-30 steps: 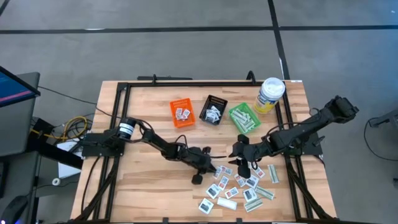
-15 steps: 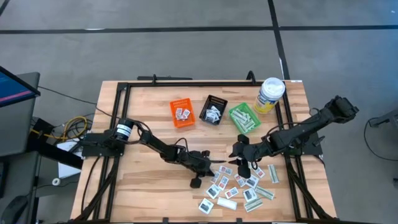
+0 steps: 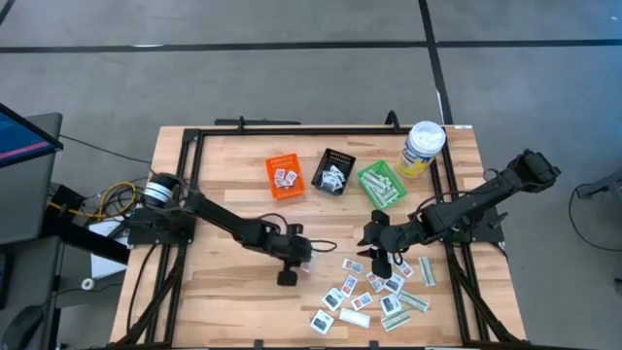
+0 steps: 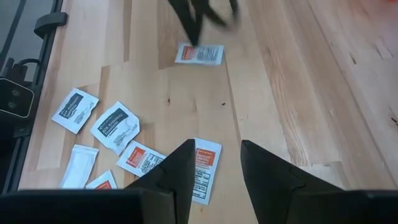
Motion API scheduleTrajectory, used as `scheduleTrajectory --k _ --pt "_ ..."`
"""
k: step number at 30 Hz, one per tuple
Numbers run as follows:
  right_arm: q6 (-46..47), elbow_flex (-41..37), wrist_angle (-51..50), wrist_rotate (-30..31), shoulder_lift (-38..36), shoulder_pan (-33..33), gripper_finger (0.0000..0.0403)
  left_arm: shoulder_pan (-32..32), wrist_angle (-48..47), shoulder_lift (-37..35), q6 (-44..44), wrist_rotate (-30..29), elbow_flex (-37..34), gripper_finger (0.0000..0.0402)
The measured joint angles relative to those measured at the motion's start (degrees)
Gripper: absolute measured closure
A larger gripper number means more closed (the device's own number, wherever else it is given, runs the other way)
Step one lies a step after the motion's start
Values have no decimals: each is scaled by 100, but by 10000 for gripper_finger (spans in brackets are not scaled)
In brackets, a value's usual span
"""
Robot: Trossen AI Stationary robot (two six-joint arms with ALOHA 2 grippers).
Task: Pick & Place First Aid Supplies
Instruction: Put the orange ointment pack into the orange basket
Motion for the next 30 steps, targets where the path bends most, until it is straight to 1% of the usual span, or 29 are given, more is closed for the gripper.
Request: scheduleTrajectory --k 3,8,12,17,21,23,25,27,30 --pt "0 1 21 0 2 0 280 -61 163 -433 37 13 -160 386" --pt "0 1 31 0 2 0 280 -132 368 -635 279 -229 -350 348" --pt "-2 1 39 0 2 0 280 -130 470 -354 189 -299 -480 298" --pt "-2 1 45 2 2 0 280 -127 690 99 167 -620 -474 234" --pt "-2 1 43 2 2 0 280 -124 795 204 203 -624 -464 206" --pt "-4 1 41 2 2 0 280 -105 790 198 210 -617 -463 204" --pt "-67 1 43 4 2 -1 280 -66 782 198 212 -537 -463 216" --pt "-104 1 44 4 2 0 280 20 772 199 215 -248 -463 239" --pt "-105 1 47 4 2 0 280 203 732 224 187 167 -464 292"
